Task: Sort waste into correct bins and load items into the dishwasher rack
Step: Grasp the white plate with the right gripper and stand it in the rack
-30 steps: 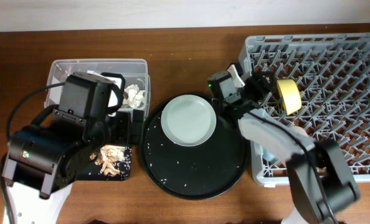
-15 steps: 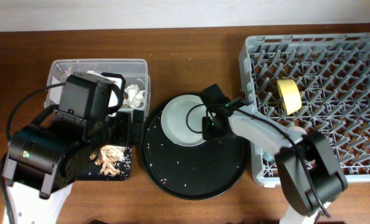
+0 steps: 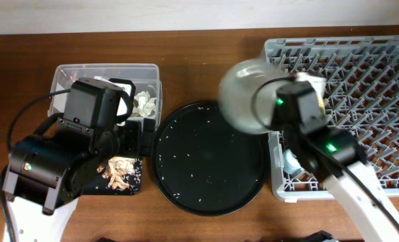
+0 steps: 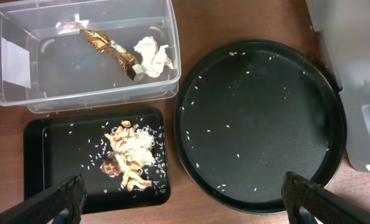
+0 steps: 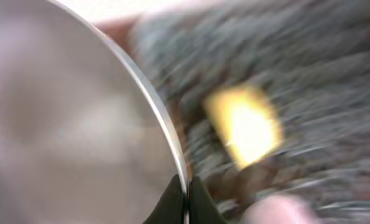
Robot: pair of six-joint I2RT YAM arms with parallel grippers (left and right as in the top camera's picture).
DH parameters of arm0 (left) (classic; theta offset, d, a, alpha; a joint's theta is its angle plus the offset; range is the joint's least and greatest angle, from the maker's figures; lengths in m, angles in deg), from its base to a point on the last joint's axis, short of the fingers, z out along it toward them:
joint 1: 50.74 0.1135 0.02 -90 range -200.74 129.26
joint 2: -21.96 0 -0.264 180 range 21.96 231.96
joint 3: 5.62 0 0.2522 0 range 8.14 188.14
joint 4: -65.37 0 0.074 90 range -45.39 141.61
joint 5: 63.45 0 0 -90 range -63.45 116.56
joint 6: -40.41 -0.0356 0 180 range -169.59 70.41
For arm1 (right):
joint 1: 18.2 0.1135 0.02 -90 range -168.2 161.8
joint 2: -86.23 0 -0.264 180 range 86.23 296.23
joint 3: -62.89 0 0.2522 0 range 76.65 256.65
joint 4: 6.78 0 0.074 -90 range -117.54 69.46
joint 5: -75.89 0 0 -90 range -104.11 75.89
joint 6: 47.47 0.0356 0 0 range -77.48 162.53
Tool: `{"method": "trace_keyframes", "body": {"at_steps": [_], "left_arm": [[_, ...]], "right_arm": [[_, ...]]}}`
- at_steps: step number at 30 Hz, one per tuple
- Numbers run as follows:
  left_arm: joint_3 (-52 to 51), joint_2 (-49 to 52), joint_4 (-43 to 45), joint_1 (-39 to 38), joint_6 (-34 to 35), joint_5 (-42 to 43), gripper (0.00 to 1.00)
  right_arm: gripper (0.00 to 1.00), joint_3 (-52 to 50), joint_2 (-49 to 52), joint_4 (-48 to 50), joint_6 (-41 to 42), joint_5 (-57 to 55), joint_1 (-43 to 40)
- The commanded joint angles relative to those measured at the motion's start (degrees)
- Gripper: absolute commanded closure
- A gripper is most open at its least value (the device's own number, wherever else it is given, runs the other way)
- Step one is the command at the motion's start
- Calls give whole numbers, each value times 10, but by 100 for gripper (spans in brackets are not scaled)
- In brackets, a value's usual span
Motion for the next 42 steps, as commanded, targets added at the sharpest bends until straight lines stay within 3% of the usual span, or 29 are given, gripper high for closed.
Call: {"method": "trace_keyframes", "body": {"at_steps": [1, 3, 6, 11, 18, 19, 20, 21, 22, 26, 28, 32, 34, 36, 38, 40, 41, 42], "left_arm": [[4, -4, 1, 1, -5, 4, 0], [4, -4, 1, 1, -5, 4, 0], [4, -4, 1, 1, -5, 4, 0], [4, -4, 1, 0, -5, 4, 0], [4, -4, 1, 1, -5, 4, 0], [4, -4, 1, 1, -5, 4, 0], [4, -4, 1, 1, -5, 4, 0], [4, -4, 1, 1, -5, 4, 0], [4, -4, 1, 1, -5, 4, 0], [4, -4, 1, 0, -5, 4, 0], [4, -4, 1, 1, -5, 4, 0], [4, -4, 1, 1, -5, 4, 0], [4, -4, 1, 1, -5, 4, 0], [4, -4, 1, 1, -5, 4, 0], [4, -4, 1, 1, -5, 4, 0], [4, -4, 1, 1, -5, 4, 1], [4, -4, 1, 0, -5, 4, 0], [4, -4, 1, 1, -5, 4, 0]], "right_arm": [[96, 3, -5, 76, -103, -419, -5], [96, 3, 17, 180, -250, -499, -21], [96, 3, 79, 250, -348, -502, -77], [96, 3, 219, 250, -387, -522, -155], [94, 3, 287, 247, -402, -467, -134], [81, 3, 287, 248, -402, -463, -129], [49, 3, 287, 252, -402, -462, -123], [33, 3, 285, 258, -403, -465, -115], [27, 5, 280, 261, -402, -475, -110], [23, 22, 198, 271, -402, -478, -80], [20, 26, 111, 263, -403, -478, -28], [18, 26, -38, 153, -396, -423, 181], [8, 26, -96, 36, -317, -329, 362], [3, 26, -125, -58, -199, -161, 473], [2, 26, -139, -125, -92, -100, 515], [2, 26, -155, -174, -41, -82, 518], [2, 26, -165, -190, 18, -11, 518], [2, 26, -167, -195, 12, -4, 518]]}}
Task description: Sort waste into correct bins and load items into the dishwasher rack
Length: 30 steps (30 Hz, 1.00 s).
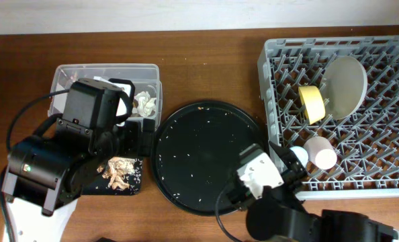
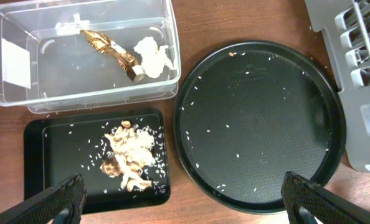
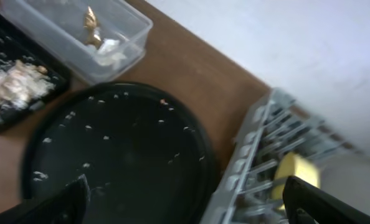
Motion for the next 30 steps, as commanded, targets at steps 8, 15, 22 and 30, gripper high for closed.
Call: {"method": "trace_keyframes", "body": {"at_steps": [8, 15, 22, 30], "left_arm": [[3, -3, 1, 1, -5, 4, 0], [3, -3, 1, 1, -5, 4, 0], [3, -3, 1, 1, -5, 4, 1], [3, -3, 1, 1, -5, 4, 0]], "right_arm": [[2, 1, -38, 3, 55, 78, -1], [2, -44, -106, 97, -151, 518, -539], [2, -274, -367, 173, -166, 538, -702], [2, -608, -529, 428, -165, 547, -706]]}}
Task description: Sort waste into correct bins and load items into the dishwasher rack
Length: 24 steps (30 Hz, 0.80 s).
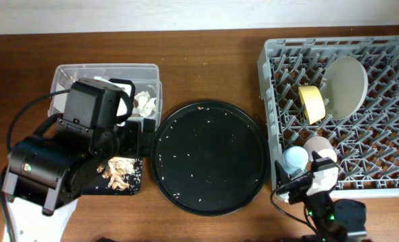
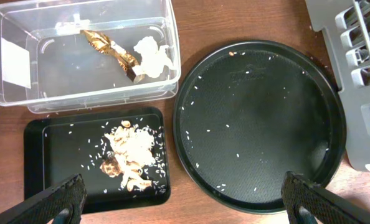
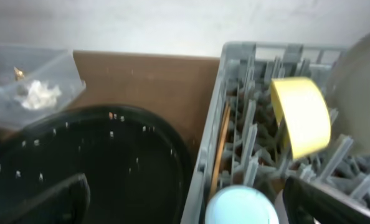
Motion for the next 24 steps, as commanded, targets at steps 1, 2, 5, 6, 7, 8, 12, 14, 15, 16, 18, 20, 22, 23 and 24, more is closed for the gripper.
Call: {"method": "trace_keyframes", "body": {"at_steps": [1, 2, 5, 6, 7, 8, 12, 14, 15, 16, 18, 20, 22, 23, 24], "left_arm": [[3, -3, 1, 1, -5, 4, 0], [3, -3, 1, 1, -5, 4, 0], [3, -3, 1, 1, -5, 4, 0], [3, -3, 1, 1, -5, 4, 0], [3, -3, 1, 1, -5, 4, 0], [3, -3, 1, 1, -5, 4, 0], [3, -3, 1, 1, -5, 4, 0], [3, -3, 1, 1, -5, 4, 0], [3, -3, 1, 1, -5, 4, 0], [4, -3, 1, 1, -5, 4, 0], [3, -4, 1, 2, -5, 4, 0], [2, -10, 1, 3, -5, 4, 0], [-16, -41, 0, 8, -21, -28, 0], [-44, -68, 46, 17, -21, -41, 0], [-88, -102, 109, 27, -21, -31, 0]], "right_arm": [[2, -58, -10, 74, -3, 10, -5], [2, -78, -10, 102, -3, 10, -5], [2, -123, -10, 199, -3, 12, -5], [2, -126, -10, 206, -3, 12, -5], [2, -126, -10, 206, -4, 12, -5], [2, -126, -10, 206, -4, 12, -5], [2, -126, -10, 206, -4, 12, -5], [2, -126, -10, 206, -4, 12, -5], [2, -126, -10, 206, -4, 12, -5], [1, -126, -10, 206, -4, 12, -5], [2, -126, -10, 206, -4, 12, -5], [2, -126, -10, 206, -4, 12, -5], [2, -126, -10, 206, -4, 12, -5], [1, -126, -10, 206, -4, 12, -5], [2, -126, -10, 206, -4, 12, -5]]}}
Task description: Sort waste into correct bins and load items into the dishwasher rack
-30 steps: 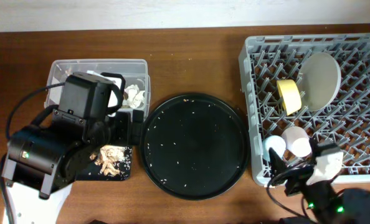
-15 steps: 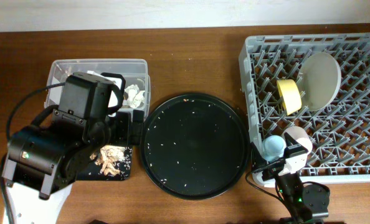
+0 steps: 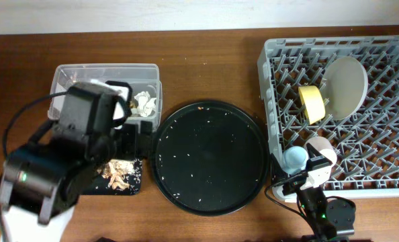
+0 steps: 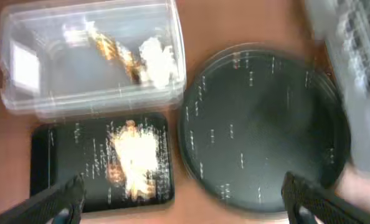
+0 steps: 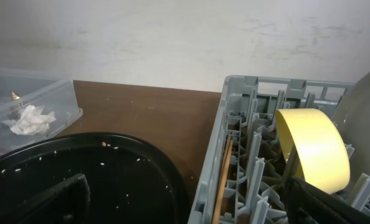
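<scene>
The grey dishwasher rack (image 3: 381, 144) at the right holds a pale metal bowl (image 3: 346, 84), a yellow cup (image 3: 312, 103), a light blue cup (image 3: 294, 158) and a pinkish cup (image 3: 320, 149). A clear bin (image 4: 85, 59) holds a gold wrapper and crumpled tissue. Below it a black rectangular tray (image 4: 54, 165) carries food scraps (image 4: 130, 152). The black round tray (image 3: 208, 156) bears only rice grains. My left gripper (image 4: 184, 205) is open above both trays, holding nothing. My right gripper (image 5: 185, 205) is open and low by the rack's front left corner.
My left arm (image 3: 58, 161) covers part of the clear bin and the rectangular tray in the overhead view. The right arm (image 3: 317, 202) sits at the table's front edge below the rack. A wall stands behind the table.
The left wrist view is now blurred and the bins sit a little lower and further right in it: my left arm has moved. The right wrist view sits lower, and the blue cup has left it.
My right gripper first held the metal bowl at the rack's left edge. By 1.8 s ago the bowl stood in the rack and the right gripper was open over the round tray's front. It then sat by the rack's front corner. The left arm stayed still until now.
</scene>
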Robot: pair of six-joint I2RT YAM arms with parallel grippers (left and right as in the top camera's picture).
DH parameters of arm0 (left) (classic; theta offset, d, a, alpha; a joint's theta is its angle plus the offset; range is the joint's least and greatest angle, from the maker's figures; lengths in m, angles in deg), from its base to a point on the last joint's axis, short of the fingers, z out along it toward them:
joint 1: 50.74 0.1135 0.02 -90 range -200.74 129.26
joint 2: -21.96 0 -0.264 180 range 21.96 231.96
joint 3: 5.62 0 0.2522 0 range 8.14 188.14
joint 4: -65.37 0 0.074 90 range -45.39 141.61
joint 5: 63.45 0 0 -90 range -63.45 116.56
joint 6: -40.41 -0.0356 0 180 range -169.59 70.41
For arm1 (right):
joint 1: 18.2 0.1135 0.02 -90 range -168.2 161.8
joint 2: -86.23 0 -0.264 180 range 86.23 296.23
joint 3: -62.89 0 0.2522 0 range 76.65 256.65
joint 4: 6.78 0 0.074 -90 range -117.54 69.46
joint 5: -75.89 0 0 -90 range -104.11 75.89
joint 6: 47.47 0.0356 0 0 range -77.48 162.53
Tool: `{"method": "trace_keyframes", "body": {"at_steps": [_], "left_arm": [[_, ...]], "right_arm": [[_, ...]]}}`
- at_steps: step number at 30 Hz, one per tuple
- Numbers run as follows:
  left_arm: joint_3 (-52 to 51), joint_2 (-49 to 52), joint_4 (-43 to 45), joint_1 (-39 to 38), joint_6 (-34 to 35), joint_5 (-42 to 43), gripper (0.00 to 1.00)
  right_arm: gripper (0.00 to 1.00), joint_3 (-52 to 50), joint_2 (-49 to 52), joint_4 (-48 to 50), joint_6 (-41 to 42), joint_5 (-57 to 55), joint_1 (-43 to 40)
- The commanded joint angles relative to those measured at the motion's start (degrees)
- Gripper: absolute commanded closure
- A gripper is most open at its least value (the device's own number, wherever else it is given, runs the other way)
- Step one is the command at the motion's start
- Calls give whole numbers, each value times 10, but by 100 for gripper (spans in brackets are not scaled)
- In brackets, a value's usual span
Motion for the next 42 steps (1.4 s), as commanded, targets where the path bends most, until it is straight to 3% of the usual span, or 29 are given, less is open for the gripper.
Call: {"method": "trace_keyframes", "body": {"at_steps": [1, 4, 7, 9, 12, 16, 20, 27, 42], "left_arm": [[-123, -116, 167, 34, -17, 3, 0], [-364, -287, 443, 91, -18, 80, 0], [-559, -453, 613, 130, -54, 125, 0], [-664, -552, 672, 151, -70, 160, 0], [-752, -626, 695, 162, -70, 168, 0], [-880, -691, 773, 162, -70, 169, 0], [-970, -693, 871, 162, -68, 170, 0], [-975, -692, 782, 161, -68, 167, 0], [-975, -689, 782, 161, -68, 168, 0]], "right_arm": [[2, -6, -6, 2, -3, 5, -5], [2, -6, -6, 2, -3, 5, -5], [2, -6, -6, 2, -3, 5, -5], [2, -6, -6, 2, -3, 5, -5], [2, -6, -6, 2, -3, 5, -5], [2, -6, -6, 2, -3, 5, -5], [2, -6, -6, 2, -3, 5, -5], [2, -6, -6, 2, -3, 5, -5], [2, -6, -6, 2, -3, 5, -5]]}}
